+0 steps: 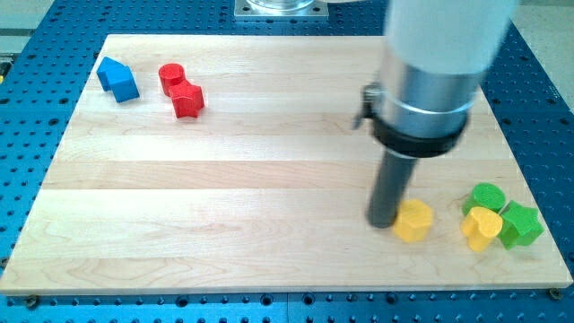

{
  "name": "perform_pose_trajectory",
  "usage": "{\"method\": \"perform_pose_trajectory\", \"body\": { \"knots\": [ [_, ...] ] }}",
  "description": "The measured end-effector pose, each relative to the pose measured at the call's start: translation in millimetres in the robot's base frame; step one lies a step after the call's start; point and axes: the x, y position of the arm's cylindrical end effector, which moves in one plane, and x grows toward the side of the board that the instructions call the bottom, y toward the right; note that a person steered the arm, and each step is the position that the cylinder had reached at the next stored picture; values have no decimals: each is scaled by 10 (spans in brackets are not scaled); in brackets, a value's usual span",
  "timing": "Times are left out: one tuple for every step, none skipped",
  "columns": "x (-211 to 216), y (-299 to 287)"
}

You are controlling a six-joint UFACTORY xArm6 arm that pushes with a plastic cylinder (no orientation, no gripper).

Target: Move the red blocks top right to the blue blocks

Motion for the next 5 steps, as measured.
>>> {"method": "perform_pose_trajectory", "body": {
  "knots": [
    [-6, 376],
    [-6, 394],
    [-6, 79],
    [-6, -515],
    [18, -769]
  ]
}}
